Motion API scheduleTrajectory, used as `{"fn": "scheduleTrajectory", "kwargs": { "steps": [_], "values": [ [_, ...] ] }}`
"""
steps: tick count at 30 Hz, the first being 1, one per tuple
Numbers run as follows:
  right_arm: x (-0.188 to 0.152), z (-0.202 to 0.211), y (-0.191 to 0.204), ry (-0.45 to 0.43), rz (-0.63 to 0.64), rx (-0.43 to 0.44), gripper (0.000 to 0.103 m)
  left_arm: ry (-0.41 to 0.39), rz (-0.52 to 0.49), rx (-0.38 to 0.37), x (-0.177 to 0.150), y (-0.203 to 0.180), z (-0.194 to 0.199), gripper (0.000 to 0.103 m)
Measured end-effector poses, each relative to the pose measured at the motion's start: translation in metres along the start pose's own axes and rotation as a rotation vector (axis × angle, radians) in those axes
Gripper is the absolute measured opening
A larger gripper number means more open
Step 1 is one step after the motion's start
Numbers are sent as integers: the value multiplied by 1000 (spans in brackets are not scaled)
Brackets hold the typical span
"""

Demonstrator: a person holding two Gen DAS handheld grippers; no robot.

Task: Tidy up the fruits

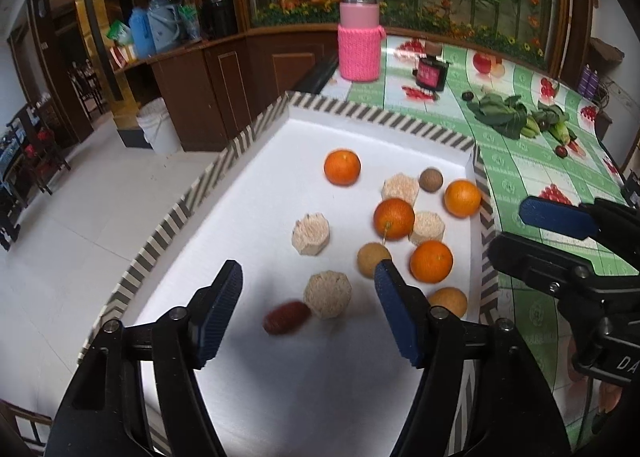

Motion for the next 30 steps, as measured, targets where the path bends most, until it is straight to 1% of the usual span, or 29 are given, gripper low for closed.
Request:
{"fn": "scheduleTrajectory", "kwargs": {
  "steps": [1, 2, 6, 8, 10, 11, 12, 14, 18, 26, 30],
  "values": [
    [0, 3, -2, -5, -4, -6, 54, -15, 7, 4, 2, 1, 3, 78],
    [-1, 6, -4, -13, -6, -16, 55, -32, 14, 5, 3, 2, 7, 79],
    [-2, 16, -12, -46, -20, -52, 64, -86, 32, 19, 10, 2, 18, 79],
    [-3, 20, -16, -59, -32, -64, 67, -100, 39, 20, 12, 1, 22, 79],
    [-4, 24, -18, -70, -40, -68, 70, -116, 44, 26, 15, 0, 26, 81],
    [-5, 25, -18, -74, -45, -69, 73, -122, 44, 30, 15, 0, 28, 83],
    [-6, 27, -18, -80, -50, -69, 76, -128, 45, 33, 15, -1, 29, 83],
    [-7, 29, -20, -88, -61, -66, 80, -133, 52, 35, 15, -2, 32, 83],
    [-11, 32, -24, -87, -84, -58, 80, -135, 64, 33, 14, -3, 34, 83],
    [-16, 36, -19, -86, -62, -67, 80, -176, 52, 55, 15, -7, 45, 83],
    [-18, 35, -17, -77, -56, -68, 80, -182, 53, 51, 15, -7, 47, 83]
  ]
}}
Point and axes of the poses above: each gripper's, at about its wrist camera, not at the fingertips, and z roughly against the way its jaws point, y to its left, x to its top, the point moved 9 cm from there along -z, roughly the way its jaws point, and after that the axes turned 7 degrees about x, right-handed, at the moved point
